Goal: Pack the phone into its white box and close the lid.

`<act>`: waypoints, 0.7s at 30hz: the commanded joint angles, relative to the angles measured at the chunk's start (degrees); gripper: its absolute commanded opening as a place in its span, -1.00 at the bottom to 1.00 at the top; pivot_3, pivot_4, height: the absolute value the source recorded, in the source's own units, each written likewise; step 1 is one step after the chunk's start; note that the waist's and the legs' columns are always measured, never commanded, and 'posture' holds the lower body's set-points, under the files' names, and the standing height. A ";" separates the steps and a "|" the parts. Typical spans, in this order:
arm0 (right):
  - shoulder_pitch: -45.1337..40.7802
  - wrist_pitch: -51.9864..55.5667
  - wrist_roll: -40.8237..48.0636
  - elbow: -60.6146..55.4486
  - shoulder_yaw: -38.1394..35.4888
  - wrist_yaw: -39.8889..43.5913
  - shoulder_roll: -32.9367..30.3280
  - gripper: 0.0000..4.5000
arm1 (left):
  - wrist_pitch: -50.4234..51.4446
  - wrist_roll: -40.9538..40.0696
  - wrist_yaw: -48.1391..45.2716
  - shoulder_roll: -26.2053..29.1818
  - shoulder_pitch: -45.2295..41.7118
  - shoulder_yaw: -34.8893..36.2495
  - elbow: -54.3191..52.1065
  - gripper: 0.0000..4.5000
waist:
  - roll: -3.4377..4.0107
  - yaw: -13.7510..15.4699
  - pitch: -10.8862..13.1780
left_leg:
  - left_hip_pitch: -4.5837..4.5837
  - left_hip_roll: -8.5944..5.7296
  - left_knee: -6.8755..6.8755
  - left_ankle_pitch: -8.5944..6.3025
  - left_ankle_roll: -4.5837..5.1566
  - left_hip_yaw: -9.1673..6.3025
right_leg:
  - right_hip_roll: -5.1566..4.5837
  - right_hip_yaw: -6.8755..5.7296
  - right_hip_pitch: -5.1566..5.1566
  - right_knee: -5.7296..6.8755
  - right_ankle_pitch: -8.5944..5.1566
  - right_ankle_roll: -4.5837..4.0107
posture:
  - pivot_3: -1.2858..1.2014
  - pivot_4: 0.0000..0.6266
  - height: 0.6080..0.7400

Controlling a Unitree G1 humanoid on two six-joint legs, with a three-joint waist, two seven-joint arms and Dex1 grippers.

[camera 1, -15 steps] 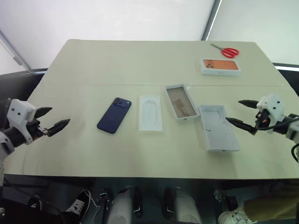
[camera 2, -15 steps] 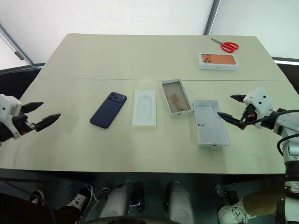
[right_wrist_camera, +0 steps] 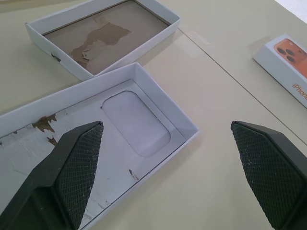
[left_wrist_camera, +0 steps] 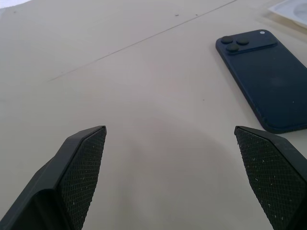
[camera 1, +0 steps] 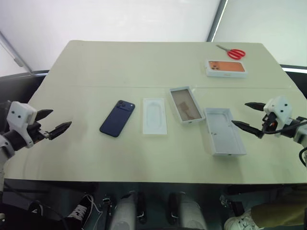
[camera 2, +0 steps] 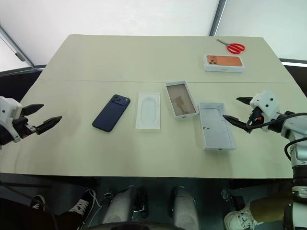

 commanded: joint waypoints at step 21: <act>-5.06 -1.57 -1.04 2.44 0.58 -0.41 0.05 0.98 | 5.91 -2.29 4.58 -1.69 -1.54 0.09 -6.14 1.00 | 0.00 -0.02 0.00 | 0.00 0.00 0.00 0.00 0.00 0.00 | 0.00 0.00 0.01 0.00 0.01 0.01 | 0.03 -0.52 0.96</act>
